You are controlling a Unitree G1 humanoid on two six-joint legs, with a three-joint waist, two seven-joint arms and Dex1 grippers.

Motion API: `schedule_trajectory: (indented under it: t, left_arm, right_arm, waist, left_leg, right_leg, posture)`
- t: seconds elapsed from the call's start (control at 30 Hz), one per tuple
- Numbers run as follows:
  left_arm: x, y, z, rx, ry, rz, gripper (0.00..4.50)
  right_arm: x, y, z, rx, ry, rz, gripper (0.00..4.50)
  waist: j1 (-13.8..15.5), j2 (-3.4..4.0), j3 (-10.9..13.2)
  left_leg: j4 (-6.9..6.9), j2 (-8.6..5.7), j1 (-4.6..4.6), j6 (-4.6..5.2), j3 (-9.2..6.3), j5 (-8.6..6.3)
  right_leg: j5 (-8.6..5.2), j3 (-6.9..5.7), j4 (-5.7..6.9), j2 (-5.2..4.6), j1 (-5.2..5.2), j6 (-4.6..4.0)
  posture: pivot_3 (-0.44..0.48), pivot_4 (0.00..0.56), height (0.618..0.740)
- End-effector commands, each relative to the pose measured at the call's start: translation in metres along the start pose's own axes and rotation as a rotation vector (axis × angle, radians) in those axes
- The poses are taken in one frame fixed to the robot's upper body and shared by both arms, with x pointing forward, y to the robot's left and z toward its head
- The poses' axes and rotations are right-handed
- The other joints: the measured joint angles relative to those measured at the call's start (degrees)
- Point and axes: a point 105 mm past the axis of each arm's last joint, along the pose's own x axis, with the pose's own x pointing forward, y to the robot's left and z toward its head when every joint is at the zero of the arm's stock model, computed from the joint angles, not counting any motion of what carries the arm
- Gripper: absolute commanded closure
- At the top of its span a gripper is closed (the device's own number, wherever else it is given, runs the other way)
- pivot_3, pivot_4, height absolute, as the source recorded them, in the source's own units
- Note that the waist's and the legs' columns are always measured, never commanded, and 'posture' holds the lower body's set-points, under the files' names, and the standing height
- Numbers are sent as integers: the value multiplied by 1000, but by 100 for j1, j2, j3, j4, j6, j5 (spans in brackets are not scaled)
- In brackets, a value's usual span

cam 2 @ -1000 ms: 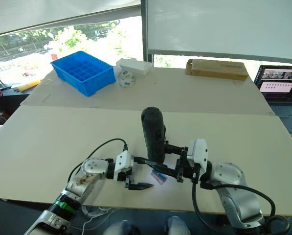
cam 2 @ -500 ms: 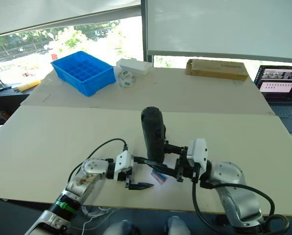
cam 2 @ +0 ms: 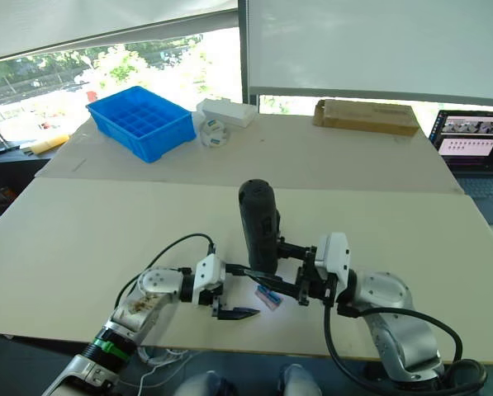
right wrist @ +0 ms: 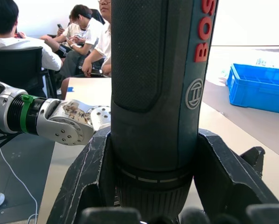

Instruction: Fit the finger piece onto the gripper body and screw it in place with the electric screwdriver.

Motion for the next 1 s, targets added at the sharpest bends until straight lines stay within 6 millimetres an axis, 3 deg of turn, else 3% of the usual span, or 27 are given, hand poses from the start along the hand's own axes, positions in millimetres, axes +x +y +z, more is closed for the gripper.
schedule_trajectory:
  t: [0.03,1.0]
  left_arm:
    - [4,-9,-12,-44,24,-24,22]
    - [4,-8,-12,-46,28,-21,22]
  right_arm:
    - [2,0,14,-61,-43,11,2589]
    - [0,0,12,-40,-30,15,2589]
  waist:
    - [0,0,0]
    - [-1,0,0]
  left_leg:
    - [1,0,0,0,0,0]
    - [15,0,-1,7,-7,-4]
  right_leg:
    - [0,0,1,0,0,0]
    - [-1,-1,18,-12,-1,1]
  posture:
    - [0,150,740]
    - [0,150,740]
